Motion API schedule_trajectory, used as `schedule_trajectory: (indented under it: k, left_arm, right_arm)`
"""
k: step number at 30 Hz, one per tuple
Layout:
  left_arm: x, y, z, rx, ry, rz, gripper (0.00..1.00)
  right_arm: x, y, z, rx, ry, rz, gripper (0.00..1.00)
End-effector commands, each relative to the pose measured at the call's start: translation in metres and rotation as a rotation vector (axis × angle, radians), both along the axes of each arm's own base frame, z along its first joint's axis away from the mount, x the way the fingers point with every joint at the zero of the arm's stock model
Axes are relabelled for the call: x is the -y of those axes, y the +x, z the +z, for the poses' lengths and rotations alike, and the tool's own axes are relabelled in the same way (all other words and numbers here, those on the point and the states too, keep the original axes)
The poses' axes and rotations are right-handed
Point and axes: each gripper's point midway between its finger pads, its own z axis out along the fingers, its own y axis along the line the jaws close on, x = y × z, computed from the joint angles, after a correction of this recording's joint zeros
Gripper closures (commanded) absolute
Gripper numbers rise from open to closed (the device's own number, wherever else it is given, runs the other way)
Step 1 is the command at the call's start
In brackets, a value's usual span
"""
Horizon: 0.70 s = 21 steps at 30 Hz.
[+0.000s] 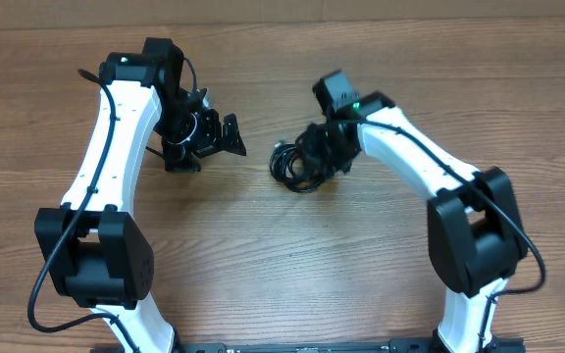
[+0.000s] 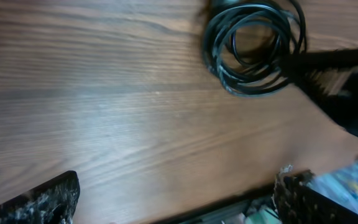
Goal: Untangle cables
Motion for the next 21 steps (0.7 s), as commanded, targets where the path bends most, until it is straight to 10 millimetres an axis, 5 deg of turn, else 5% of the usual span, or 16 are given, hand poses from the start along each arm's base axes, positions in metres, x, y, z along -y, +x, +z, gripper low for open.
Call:
schedule_trajectory:
  k: [1, 7, 11, 18, 21]
  left_arm:
    - [0.033, -0.005, 0.021, -0.018, -0.208, -0.025, 0.01]
    - [0.036, -0.006, 0.024, -0.025, -0.235, -0.023, 0.00]
    - [0.036, -0.007, 0.024, -0.030, -0.232, -0.022, 0.00]
    - [0.035, -0.006, 0.023, -0.025, -0.224, -0.024, 0.00]
    - [0.035, -0.005, 0.023, -0.021, -0.226, -0.024, 0.11]
  right_arm:
    - [-0.049, -0.011, 0.119, 0.218, 0.303, 0.265, 0.96]
    - [-0.055, -0.041, 0.138, 0.171, 0.340, 0.310, 0.96]
    - [-0.075, -0.060, 0.162, 0.125, 0.512, 0.386, 0.96]
    - [-0.078, -0.066, 0.213, 0.226, 0.594, 0.432, 0.96]
    - [-0.074, -0.071, 0.229, 0.265, 0.607, 0.439, 0.96]
